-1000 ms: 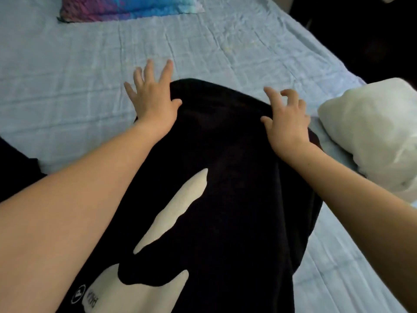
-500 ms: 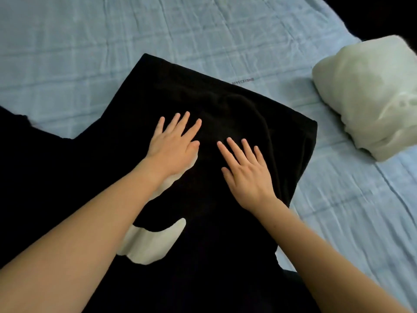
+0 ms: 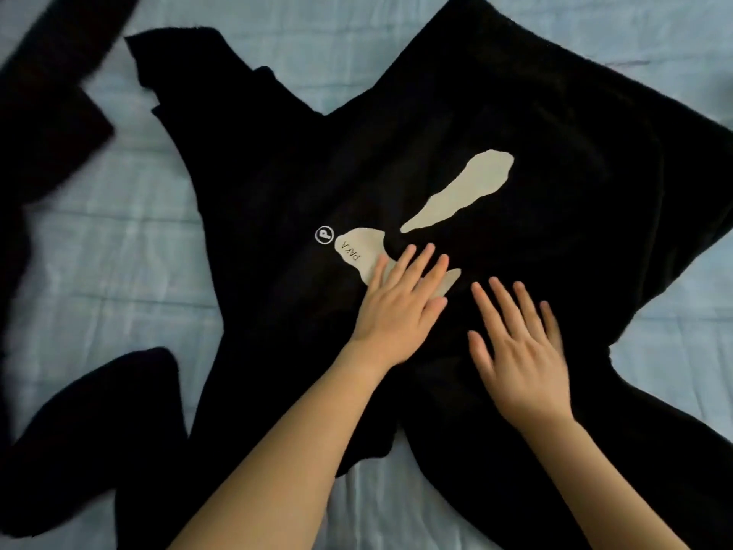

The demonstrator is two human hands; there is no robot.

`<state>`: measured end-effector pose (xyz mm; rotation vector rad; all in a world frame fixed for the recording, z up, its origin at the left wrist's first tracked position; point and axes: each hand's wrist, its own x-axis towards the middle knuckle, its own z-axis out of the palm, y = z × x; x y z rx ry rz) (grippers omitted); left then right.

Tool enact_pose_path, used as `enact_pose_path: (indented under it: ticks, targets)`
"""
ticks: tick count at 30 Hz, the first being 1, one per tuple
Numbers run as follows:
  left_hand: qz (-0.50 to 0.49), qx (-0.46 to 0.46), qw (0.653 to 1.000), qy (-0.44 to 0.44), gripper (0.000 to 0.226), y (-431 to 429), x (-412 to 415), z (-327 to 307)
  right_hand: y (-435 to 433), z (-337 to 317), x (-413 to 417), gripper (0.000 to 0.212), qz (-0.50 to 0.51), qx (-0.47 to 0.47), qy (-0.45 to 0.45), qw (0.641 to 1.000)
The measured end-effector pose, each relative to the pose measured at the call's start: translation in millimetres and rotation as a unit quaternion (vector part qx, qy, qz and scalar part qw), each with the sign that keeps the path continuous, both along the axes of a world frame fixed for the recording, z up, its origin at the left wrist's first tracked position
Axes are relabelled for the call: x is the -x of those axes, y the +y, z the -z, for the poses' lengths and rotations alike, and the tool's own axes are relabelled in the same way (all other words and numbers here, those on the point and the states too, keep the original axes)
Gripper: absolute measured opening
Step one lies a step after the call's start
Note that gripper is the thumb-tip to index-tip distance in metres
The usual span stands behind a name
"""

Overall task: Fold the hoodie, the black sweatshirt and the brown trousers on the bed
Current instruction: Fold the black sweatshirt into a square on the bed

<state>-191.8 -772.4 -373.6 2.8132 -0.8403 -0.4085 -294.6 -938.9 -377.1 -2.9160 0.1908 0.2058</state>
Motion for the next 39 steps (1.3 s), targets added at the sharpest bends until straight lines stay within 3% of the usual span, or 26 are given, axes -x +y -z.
enact_pose_path:
  ticks: [2, 4, 9, 13, 18, 21, 24, 28, 31, 34, 35, 37, 39]
  targets:
    - [-0.013, 0.062, 0.997, 0.039, 0.054, 8.7, 3.2, -19.4, 12.3, -11.7, 4.0, 0.053, 0.038, -0.013, 0.0, 0.999]
    - [-0.034, 0.107, 0.994, 0.008, 0.052, 35.3, 13.4, -42.0, 41.0, -25.7, 13.8, 0.053, 0.075, -0.057, 0.004, 0.996]
    - [-0.135, 0.033, 0.988, -0.064, 0.059, 168.6, 60.9, -58.0, 157.9, -48.2, 69.5, 0.054, 0.066, -0.172, -0.104, 0.977]
    - [-0.133, 0.011, 0.99, 0.035, 0.063, 240.0, 92.7, -34.3, 237.2, -30.3, 78.4, 0.056, 0.06, -0.096, -0.086, 0.99]
    - [-0.117, 0.137, 0.973, 0.147, 0.069, 268.2, 105.0, -22.3, 269.8, -11.9, 82.2, 0.057, 0.113, -0.052, -0.052, 0.991]
    - [-0.126, 0.14, 0.968, 0.165, 0.073, 289.5, 105.2, -36.0, 286.5, -25.2, 102.6, 0.053, 0.176, -0.055, -0.054, 0.981]
    - [-0.119, 0.101, 0.969, 0.194, 0.08, 310.4, 123.1, -50.7, 308.6, -36.6, 139.8, 0.046, 0.225, -0.16, -0.061, 0.959]
    - [-0.016, 0.054, 0.995, 0.085, 0.082, 319.6, 146.1, -61.2, 322.9, -41.1, 166.2, 0.05, 0.299, -0.351, -0.051, 0.886]
    - [-0.089, 0.104, 0.982, 0.127, 0.075, 308.5, 155.6, -61.2, 325.9, -42.9, 164.7, 0.052, 0.322, -0.419, -0.038, 0.848]
    - [-0.225, 0.219, 0.935, 0.166, 0.033, 304.1, 154.4, -57.6, 318.7, -54.8, 169.7, 0.049, 0.345, -0.416, -0.087, 0.837]
    - [-0.273, 0.261, 0.912, 0.161, 0.03, 308.2, 153.1, -58.5, 315.2, -60.1, 174.4, 0.046, 0.358, -0.397, -0.115, 0.837]
    - [-0.335, 0.285, 0.882, 0.171, 0.039, 319.7, 155.0, -59.0, 310.3, -68.3, 184.8, 0.041, 0.375, -0.364, -0.156, 0.838]
    - [-0.324, 0.24, 0.892, 0.205, 0.046, 326.2, 164.5, -57.1, 312.5, -69.3, 192.7, 0.041, 0.381, -0.368, -0.131, 0.838]
